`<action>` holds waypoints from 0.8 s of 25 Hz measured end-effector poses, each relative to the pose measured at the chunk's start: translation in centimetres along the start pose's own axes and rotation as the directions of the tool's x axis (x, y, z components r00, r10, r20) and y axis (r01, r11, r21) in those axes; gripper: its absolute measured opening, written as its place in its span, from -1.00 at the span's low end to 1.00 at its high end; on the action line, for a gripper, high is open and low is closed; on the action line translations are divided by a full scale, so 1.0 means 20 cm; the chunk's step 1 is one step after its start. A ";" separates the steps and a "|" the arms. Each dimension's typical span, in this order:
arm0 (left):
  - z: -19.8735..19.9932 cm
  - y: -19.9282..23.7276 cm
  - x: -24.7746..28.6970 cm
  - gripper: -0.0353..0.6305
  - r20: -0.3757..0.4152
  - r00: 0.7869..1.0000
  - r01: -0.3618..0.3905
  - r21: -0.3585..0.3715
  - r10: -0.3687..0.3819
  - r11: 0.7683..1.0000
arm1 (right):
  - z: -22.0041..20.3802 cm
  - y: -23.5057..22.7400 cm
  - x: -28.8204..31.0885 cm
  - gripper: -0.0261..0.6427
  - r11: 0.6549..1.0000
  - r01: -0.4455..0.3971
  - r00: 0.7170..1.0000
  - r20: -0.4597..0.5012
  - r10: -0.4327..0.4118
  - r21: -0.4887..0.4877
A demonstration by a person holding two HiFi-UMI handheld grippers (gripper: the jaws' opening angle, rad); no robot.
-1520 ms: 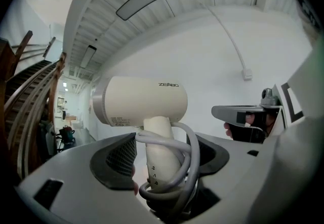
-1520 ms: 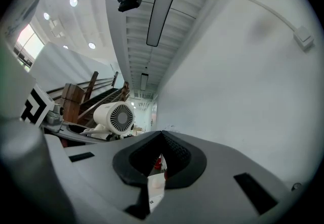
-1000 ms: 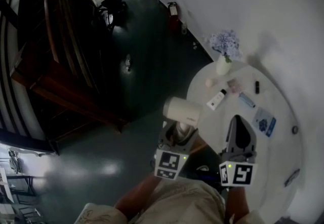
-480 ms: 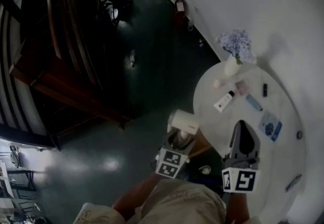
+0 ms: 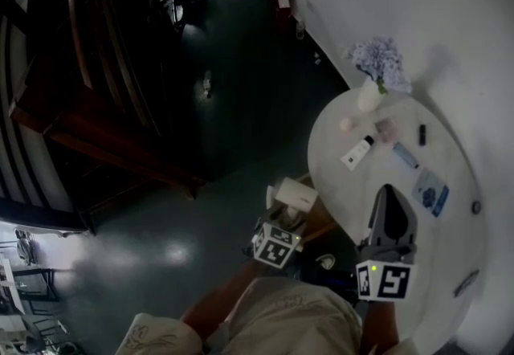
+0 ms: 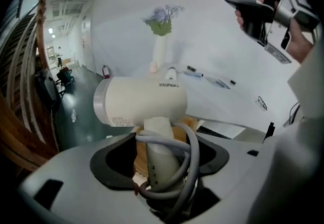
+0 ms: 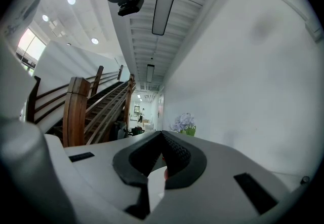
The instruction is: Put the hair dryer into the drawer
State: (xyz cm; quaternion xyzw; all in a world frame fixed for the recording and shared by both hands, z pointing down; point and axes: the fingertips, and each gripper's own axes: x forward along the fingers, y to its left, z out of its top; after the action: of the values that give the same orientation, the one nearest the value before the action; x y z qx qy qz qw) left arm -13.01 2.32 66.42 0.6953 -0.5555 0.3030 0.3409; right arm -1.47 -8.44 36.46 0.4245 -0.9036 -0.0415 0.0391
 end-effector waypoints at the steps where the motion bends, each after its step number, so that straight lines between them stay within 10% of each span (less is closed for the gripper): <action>1: -0.03 0.00 0.02 0.06 -0.034 0.999 0.006 0.008 -0.006 1.000 | 0.00 0.00 0.00 -0.91 1.000 0.002 1.000 -0.002 -0.002 0.003; 20: -0.25 -0.02 0.25 0.06 -0.358 0.930 0.128 0.106 -0.082 0.986 | -0.03 -0.05 -0.02 -0.91 0.999 0.038 0.999 -0.026 -0.038 0.007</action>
State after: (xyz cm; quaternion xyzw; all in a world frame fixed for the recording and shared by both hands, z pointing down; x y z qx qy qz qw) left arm -11.88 3.65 73.29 0.6788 -0.4270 0.4387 0.4054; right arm -0.45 -8.75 36.90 0.4423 -0.8950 -0.0332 0.0485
